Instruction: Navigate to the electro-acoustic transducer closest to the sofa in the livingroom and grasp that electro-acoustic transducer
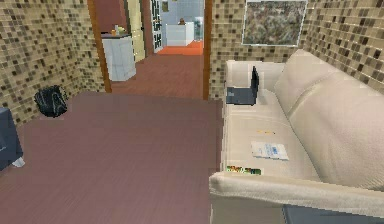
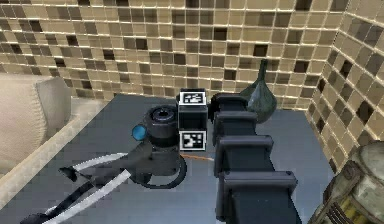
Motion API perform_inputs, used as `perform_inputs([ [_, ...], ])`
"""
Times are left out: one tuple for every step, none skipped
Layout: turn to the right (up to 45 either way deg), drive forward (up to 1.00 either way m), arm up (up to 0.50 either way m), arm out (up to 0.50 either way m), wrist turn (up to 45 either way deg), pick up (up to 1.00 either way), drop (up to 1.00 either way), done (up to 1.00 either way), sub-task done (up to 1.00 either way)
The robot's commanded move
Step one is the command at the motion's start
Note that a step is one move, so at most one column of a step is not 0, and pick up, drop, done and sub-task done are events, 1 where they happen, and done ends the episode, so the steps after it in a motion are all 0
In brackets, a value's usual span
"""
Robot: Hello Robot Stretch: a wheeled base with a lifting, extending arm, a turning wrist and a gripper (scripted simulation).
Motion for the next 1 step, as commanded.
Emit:
perform_inputs([
  [0.0, 0.0, 0.0, 0.0, 45.0, 0.0, 0.0, 0.0, 0.0],
])
